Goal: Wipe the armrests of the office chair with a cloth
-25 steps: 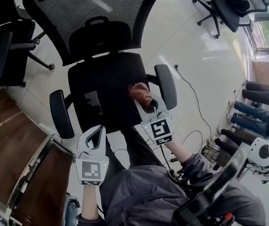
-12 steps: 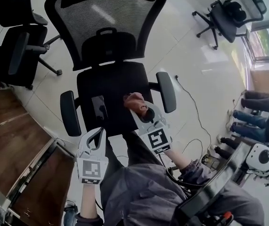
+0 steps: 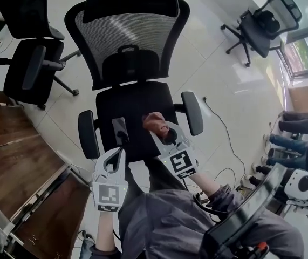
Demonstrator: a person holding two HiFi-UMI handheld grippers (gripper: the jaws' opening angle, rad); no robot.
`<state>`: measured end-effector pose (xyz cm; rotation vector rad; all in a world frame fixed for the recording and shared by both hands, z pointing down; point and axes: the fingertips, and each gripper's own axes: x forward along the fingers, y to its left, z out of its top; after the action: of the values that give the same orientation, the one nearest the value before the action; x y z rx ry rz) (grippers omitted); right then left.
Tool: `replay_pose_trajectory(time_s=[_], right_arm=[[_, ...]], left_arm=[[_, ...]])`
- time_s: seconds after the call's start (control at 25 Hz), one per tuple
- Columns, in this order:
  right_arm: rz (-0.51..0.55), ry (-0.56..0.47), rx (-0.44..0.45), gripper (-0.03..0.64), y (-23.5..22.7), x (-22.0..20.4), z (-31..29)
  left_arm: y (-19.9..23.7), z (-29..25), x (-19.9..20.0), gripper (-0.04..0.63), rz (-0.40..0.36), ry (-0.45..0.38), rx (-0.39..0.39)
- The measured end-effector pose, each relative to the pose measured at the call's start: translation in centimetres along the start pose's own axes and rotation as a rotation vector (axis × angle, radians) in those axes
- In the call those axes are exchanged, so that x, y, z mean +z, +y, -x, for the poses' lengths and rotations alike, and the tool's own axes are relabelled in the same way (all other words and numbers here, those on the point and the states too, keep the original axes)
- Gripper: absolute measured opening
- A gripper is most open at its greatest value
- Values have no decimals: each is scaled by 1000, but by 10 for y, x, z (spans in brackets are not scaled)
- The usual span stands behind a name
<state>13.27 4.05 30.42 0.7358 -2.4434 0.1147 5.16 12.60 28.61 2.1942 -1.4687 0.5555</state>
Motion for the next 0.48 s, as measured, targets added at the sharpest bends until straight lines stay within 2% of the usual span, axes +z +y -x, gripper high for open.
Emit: replay_pose_trajectory(time_s=[0.32,0.48], right_arm=[[60,51,118,94,39,-8,-28],[97,76,225,94,73,-14,-69]], left_arm=[[13,22,-29,15,82,-2,51],[36,36,-56,15,145,17,99]])
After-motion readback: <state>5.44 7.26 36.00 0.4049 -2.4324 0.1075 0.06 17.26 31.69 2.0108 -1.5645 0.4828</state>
